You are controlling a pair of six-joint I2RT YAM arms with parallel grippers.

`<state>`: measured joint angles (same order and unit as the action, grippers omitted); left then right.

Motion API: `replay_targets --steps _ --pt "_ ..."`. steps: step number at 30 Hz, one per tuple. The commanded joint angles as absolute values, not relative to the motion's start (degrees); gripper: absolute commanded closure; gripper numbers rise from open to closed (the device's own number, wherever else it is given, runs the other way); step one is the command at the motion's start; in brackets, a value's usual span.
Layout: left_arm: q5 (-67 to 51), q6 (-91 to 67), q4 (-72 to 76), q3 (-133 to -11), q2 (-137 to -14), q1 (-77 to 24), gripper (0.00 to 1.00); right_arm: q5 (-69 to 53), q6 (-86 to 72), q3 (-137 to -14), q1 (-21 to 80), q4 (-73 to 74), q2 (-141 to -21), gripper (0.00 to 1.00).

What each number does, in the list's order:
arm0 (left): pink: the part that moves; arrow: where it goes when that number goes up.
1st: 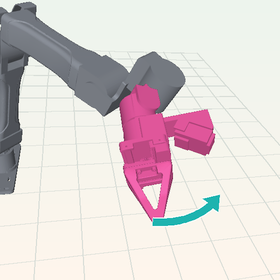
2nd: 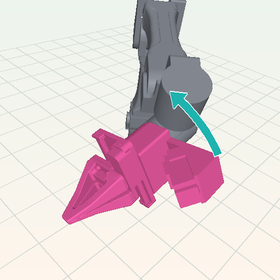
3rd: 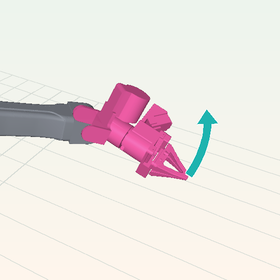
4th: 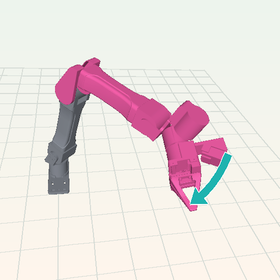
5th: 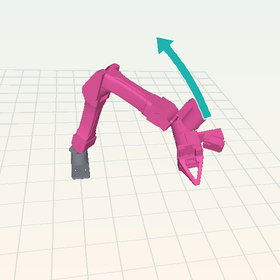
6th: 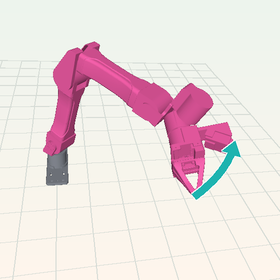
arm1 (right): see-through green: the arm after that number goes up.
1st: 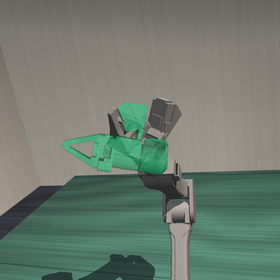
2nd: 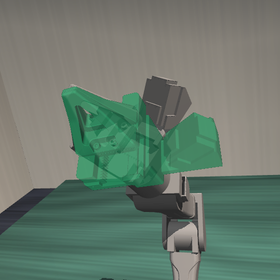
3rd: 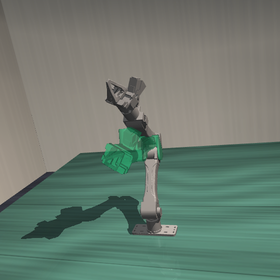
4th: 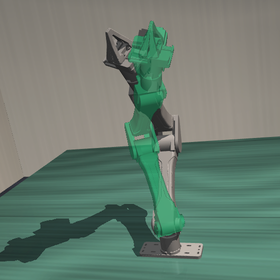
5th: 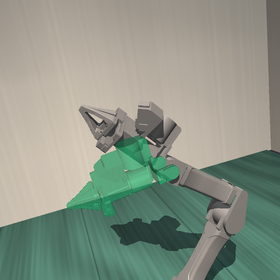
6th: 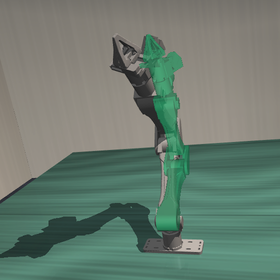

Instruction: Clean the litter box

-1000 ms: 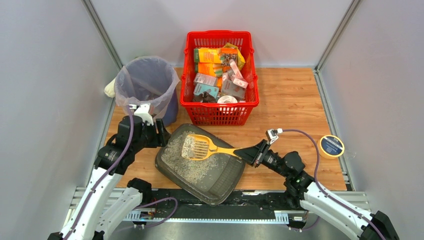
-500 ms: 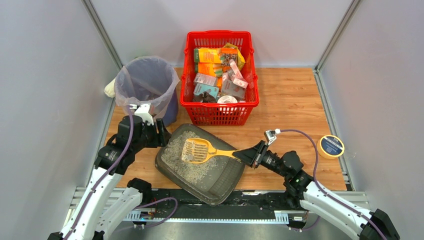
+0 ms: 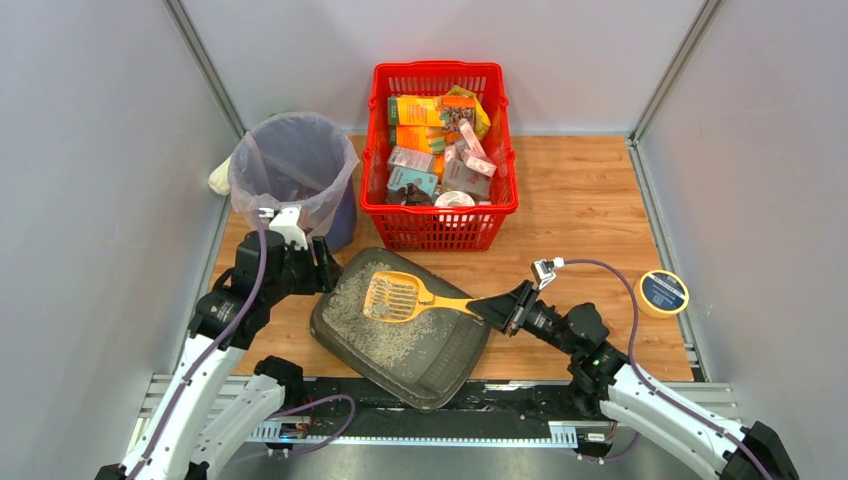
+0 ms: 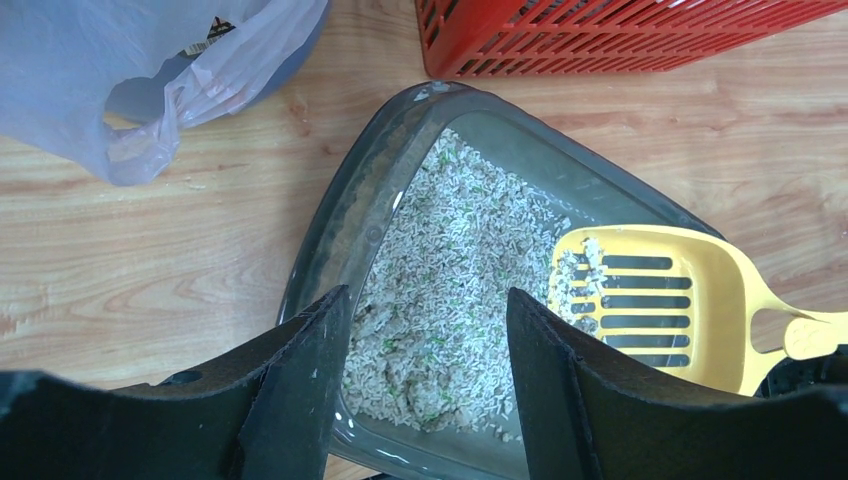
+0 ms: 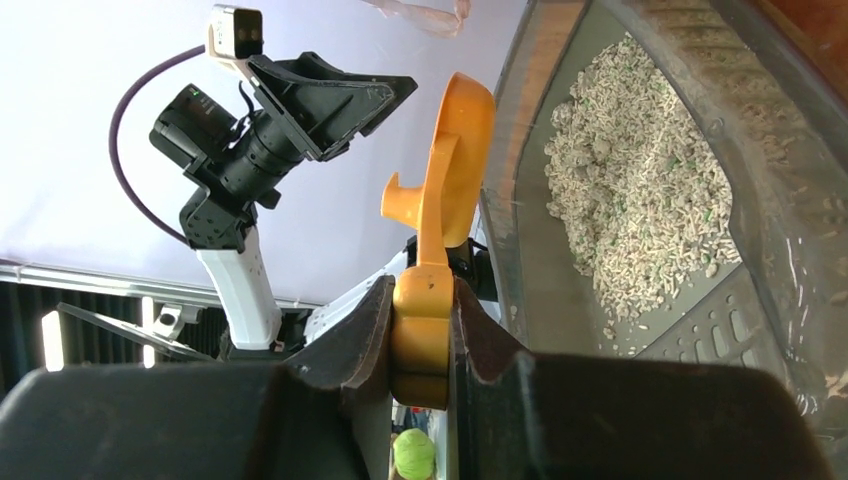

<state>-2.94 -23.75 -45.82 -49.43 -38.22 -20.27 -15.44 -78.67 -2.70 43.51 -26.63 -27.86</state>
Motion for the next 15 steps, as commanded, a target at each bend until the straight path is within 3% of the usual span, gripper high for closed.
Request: replay_targets --steps 1,3,4,7,9,12,15 --pt "-3.2 -23.6 -43.5 -49.7 -38.1 -20.4 0.34 -18.4 -75.9 2.1 43.9 -29.0 -27.9 1.0" --pt "-3.0 -23.4 -43.2 -49.7 -37.6 -20.4 0.34 -15.3 -79.3 1.9 43.9 -24.2 -27.5 1.0" --pt "-3.0 -23.3 -43.0 -49.8 -37.6 -20.4 0.34 -12.0 -81.4 6.9 43.8 -28.6 -27.0 1.0" --pt "-2.6 -23.1 -44.0 -50.4 -37.7 -20.4 0.34 -17.2 -77.4 3.7 43.9 -30.3 -28.1 1.0" --pt "-2.5 -22.9 -43.9 -50.5 -37.6 -20.4 0.34 -14.7 -79.1 3.2 43.7 -26.0 -28.2 1.0" --pt "-2.1 -22.7 -44.4 -50.8 -37.6 -20.5 0.34 -14.0 -79.1 5.1 43.8 -33.0 -28.1 1.0" --pt "-2.3 -22.9 -44.2 -50.6 -37.4 -20.4 0.34 -14.3 -77.0 1.6 43.8 -23.2 -27.7 1.0"
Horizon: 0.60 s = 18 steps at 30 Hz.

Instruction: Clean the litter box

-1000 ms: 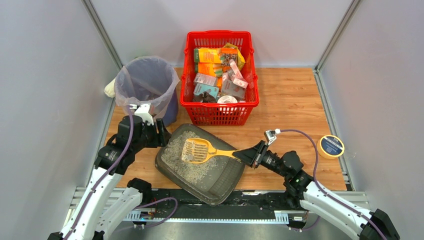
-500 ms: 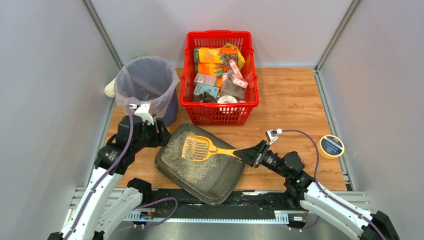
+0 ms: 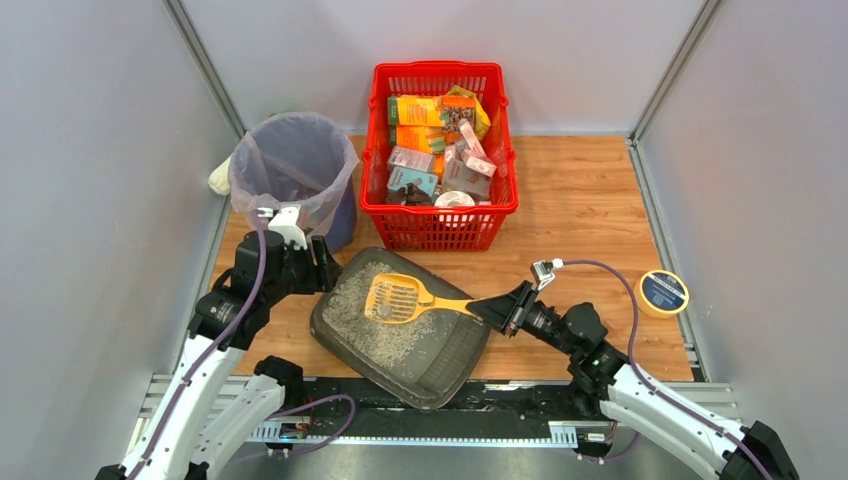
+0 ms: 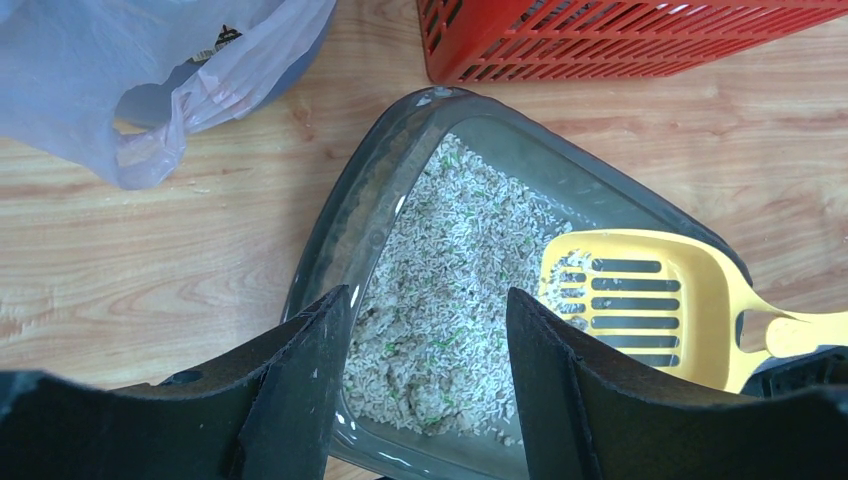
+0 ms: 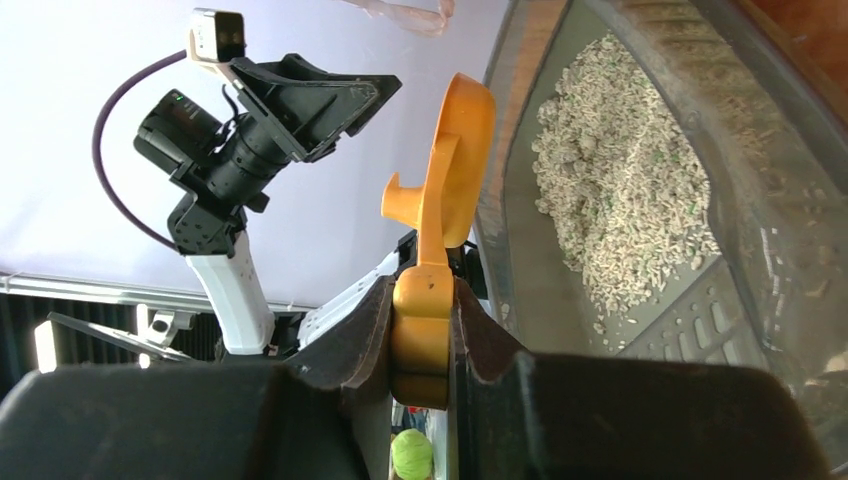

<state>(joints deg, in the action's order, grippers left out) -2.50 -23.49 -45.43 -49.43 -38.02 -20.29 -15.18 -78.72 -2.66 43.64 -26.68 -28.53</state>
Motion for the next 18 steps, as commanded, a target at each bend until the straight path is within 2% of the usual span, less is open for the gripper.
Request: replay_targets --steps 1,3,6,8,10,12,13,15,18 --pt "-2.5 -22.9 -44.0 -50.5 -37.4 -20.4 0.34 -13.1 -77.9 3.7 43.9 -27.6 -27.2 1.0" --pt "-2.5 -22.9 -44.1 -50.7 -37.4 -20.4 0.34 -16.0 -76.7 2.7 43.8 -31.0 -28.0 1.0" --pt "-3.1 -23.2 -43.5 -50.3 -37.2 -20.4 0.34 -15.0 -77.4 1.1 43.2 -24.2 -28.0 1.0" --pt "-3.3 -23.2 -43.4 -50.3 -37.2 -20.4 0.34 -14.1 -77.9 4.2 43.4 -31.6 -27.4 1.0" --pt "-3.2 -23.1 -43.7 -50.4 -37.0 -20.4 0.34 -19.6 -74.7 0.2 43.5 -27.9 -29.3 1.0" --pt "-3.3 -23.1 -43.5 -50.3 -37.0 -20.4 0.34 -17.2 -78.5 -0.7 42.6 -22.6 -28.6 1.0" --pt "-3.4 -23.1 -43.4 -50.3 -37.0 -20.4 0.34 -14.2 -80.1 4.8 42.6 -27.1 -27.5 1.0" --pt "-3.1 -23.1 -43.9 -50.4 -36.8 -20.4 0.34 -15.1 -81.2 5.5 42.5 -32.9 -27.7 1.0" --pt "-2.9 -23.0 -44.0 -50.4 -36.3 -20.4 0.34 -15.0 -79.6 2.6 42.3 -22.7 -25.9 1.0"
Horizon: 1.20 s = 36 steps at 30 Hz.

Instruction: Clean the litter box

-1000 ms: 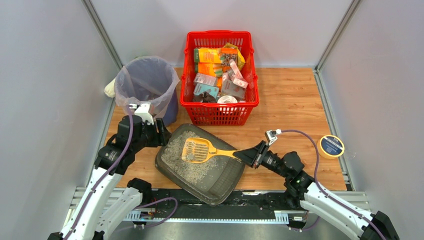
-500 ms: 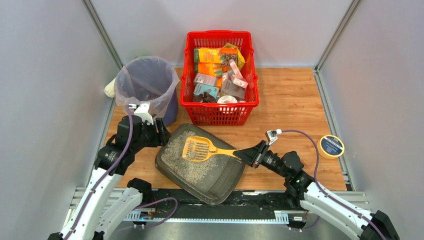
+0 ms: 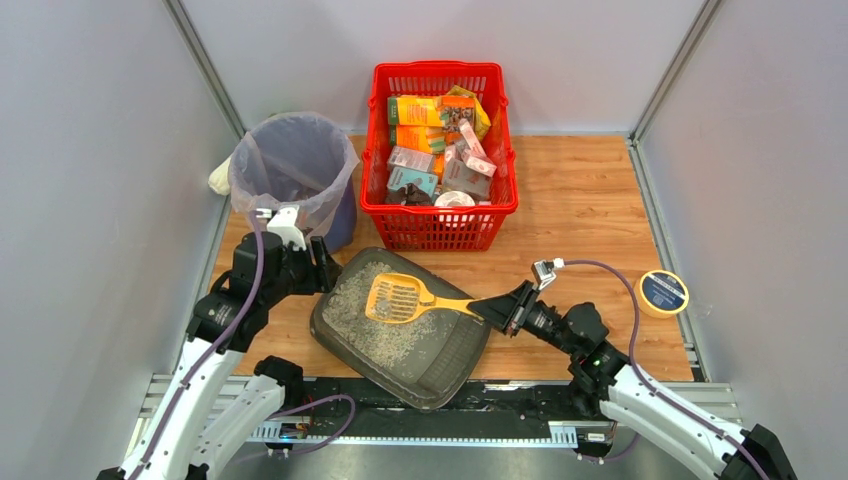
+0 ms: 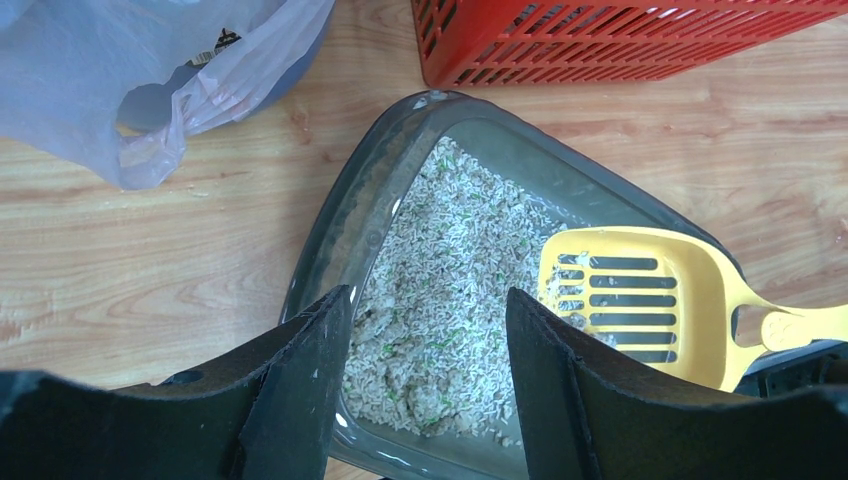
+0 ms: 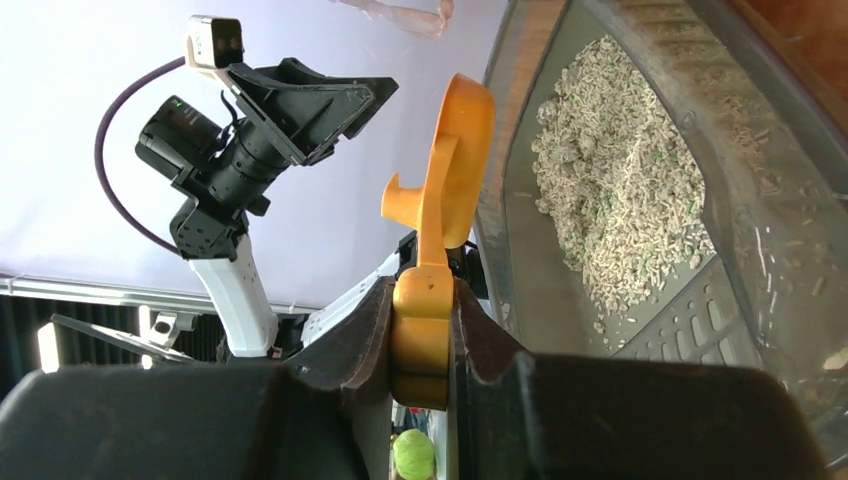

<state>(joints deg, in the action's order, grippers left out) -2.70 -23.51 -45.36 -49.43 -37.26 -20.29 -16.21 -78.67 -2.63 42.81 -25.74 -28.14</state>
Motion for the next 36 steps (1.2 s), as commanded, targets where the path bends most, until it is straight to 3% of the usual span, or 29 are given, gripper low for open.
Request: replay_targets --steps 1,4,14,21,36 --pt "-2.8 -22.8 -43.9 -50.4 -36.3 -20.4 0.34 -13.1 -80.4 3.9 42.3 -25.2 -23.9 1.0" --pt "-2.2 -22.5 -44.4 -51.0 -36.2 -20.4 0.34 -18.3 -77.4 2.2 42.3 -26.1 -24.5 1.0" --pt "-1.4 -19.4 -47.5 -58.1 -38.1 -18.7 0.32 -17.5 -79.5 0.5 40.8 -24.1 -23.2 1.0" --pt "-6.6 -19.2 -47.9 -64.5 -40.2 -7.4 0.3 -19.1 -77.0 -6.3 39.6 -18.5 -26.4 1.0" --pt "-1.4 -19.2 -42.2 -68.8 -44.7 1.8 0.23 -27.2 -75.1 -16.5 33.9 -19.4 -35.2 1.0"
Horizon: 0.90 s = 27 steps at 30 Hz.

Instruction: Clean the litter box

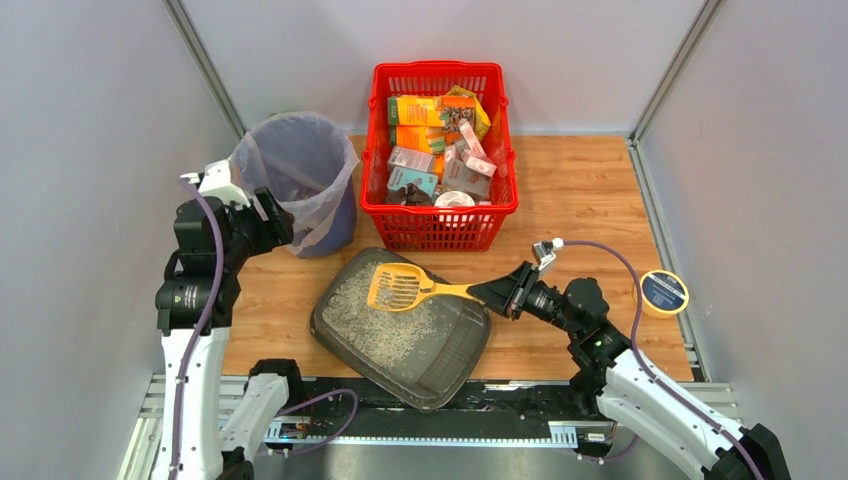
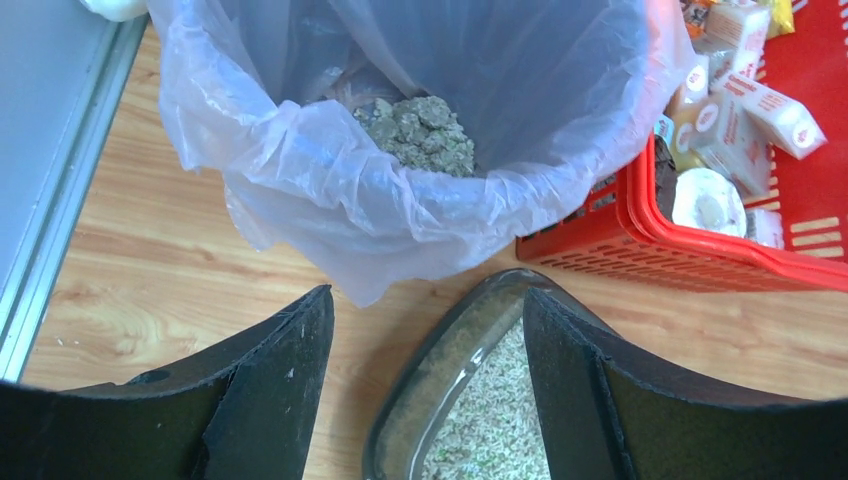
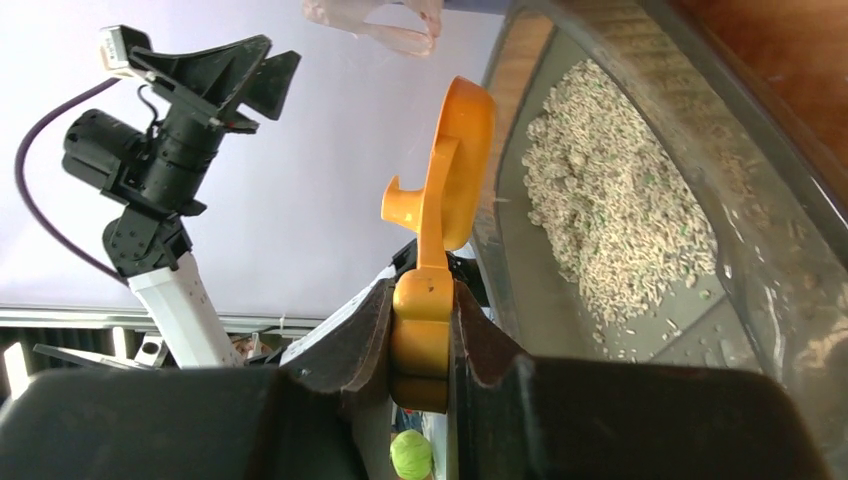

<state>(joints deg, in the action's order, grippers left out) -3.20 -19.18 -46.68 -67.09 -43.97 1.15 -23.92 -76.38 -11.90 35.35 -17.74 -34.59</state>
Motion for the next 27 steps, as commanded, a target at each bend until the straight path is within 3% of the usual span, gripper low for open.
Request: replay_targets --steps 1,6,14,20,27 --pt "-0.6 -18.9 -41.3 -69.0 -44.7 1.8 0.23 -27.8 -74.9 -18.1 33.7 -19.1 -35.4 1.0" --pt "8.2 -15.4 -40.9 -71.5 -47.5 1.8 0.23 -29.2 -73.3 -23.6 32.3 -14.2 -36.3 1.0" --pt "9.7 -13.9 -38.1 -71.0 -50.1 1.8 0.21 -29.3 -73.1 -28.8 31.4 -14.0 -38.8 1.0" --pt "11.6 -14.6 -28.8 -61.2 -46.0 2.2 0.21 -28.0 -71.3 -33.6 31.2 -11.2 -40.2 1.0" --pt "10.4 -13.9 -29.3 -61.2 -45.9 2.2 0.21 -29.8 -71.1 -41.7 30.4 -15.5 -50.9 1.0"
